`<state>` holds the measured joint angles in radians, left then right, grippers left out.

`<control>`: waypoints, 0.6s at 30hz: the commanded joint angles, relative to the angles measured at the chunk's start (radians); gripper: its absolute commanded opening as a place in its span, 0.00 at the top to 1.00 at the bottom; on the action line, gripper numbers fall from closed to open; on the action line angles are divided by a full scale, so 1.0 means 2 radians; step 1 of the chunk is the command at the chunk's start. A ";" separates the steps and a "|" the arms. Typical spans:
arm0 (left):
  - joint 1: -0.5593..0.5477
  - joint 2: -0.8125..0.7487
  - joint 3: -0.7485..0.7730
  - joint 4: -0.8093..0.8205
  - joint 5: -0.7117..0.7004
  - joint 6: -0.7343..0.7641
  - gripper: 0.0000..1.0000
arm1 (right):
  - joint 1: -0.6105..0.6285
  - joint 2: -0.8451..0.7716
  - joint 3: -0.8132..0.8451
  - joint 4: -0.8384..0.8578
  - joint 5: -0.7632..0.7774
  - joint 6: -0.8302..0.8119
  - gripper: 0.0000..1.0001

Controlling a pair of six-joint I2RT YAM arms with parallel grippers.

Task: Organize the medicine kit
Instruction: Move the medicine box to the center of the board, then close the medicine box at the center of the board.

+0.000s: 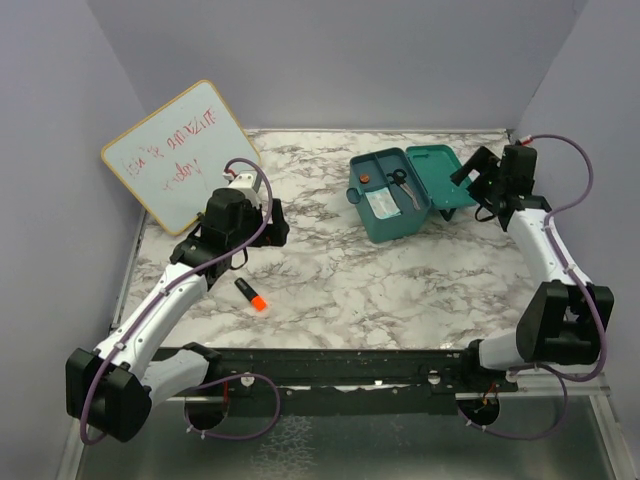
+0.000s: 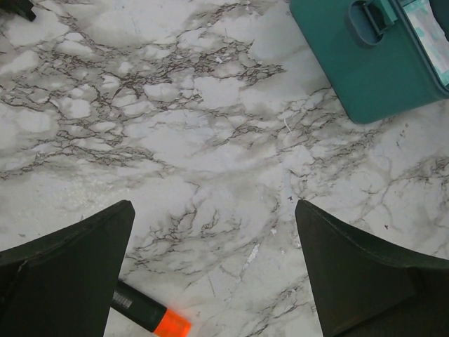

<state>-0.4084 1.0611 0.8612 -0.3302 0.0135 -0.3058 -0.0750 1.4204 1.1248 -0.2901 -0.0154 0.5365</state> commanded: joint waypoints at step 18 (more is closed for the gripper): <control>-0.003 -0.014 -0.006 0.012 0.016 0.016 0.01 | -0.091 0.044 -0.201 0.333 -0.120 0.227 0.00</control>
<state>-0.4084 1.0542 0.8551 -0.3199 0.0277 -0.2867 -0.2508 1.4776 0.7643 0.2302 -0.2901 0.9138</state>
